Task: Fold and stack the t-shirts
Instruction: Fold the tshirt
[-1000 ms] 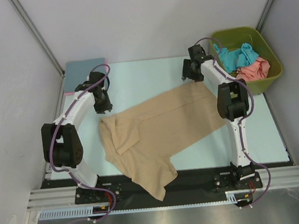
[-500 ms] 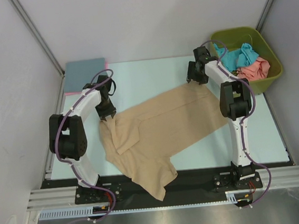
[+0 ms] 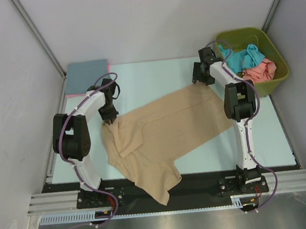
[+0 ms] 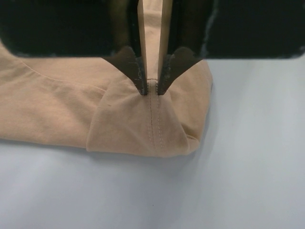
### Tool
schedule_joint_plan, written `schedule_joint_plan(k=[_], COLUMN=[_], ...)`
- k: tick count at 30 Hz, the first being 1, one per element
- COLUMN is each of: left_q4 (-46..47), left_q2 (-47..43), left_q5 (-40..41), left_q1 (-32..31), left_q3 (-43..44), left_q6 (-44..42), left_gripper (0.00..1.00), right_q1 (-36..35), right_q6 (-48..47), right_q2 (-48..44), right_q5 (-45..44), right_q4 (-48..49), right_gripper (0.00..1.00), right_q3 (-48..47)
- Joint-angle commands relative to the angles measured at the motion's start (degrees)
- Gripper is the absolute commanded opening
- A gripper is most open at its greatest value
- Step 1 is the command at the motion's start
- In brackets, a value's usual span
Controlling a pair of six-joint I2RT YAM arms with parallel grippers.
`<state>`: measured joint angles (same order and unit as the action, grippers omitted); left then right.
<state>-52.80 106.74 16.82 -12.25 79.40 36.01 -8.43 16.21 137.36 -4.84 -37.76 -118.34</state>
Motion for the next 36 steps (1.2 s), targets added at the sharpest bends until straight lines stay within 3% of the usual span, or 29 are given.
schedule_joint_plan(k=[1, 8, 15, 18, 27, 30, 36], left_q4=[1.11, 1.82, 2.17, 2.00, 1.91, 2.08, 2.35], left_q2=[-0.21, -0.39, -3.99, -4.61, -6.28, -6.89, -7.77], left_q5=[2.52, 3.66, 4.19, 3.66, 3.48, 3.40, 3.57], left_q1=[-0.32, -0.14, 0.12, 0.21, 0.38, 0.47, 0.91], left_q3=[0.67, 0.58, 0.58, 1.20, 1.20, 0.50, -0.38], left_q6=[-0.15, -1.12, -1.03, -1.12, -0.94, -0.59, -0.50], left_gripper=[0.17, 0.01, 0.01, 0.01, 0.01, 0.00, 0.00], right_q1=[0.60, 1.31, 1.39, 1.48, 1.57, 1.57, 1.66], right_q6=[-1.97, -4.78, -5.57, -5.22, -4.78, -4.87, -4.87], right_q2=[1.33, 3.79, 3.35, 3.27, 3.18, 3.18, 3.18], right_q5=[-2.63, -2.11, -0.61, 0.97, 1.76, 2.29, 1.15], right_q4=[1.11, 1.63, 2.51, 2.78, 4.36, 4.27, 4.71], right_gripper=[0.71, 0.67, 0.58, 0.49, 0.44, 0.31, 0.22], right_q3=[-4.43, -7.43, -6.73, -6.55, -6.46, -6.46, -6.55])
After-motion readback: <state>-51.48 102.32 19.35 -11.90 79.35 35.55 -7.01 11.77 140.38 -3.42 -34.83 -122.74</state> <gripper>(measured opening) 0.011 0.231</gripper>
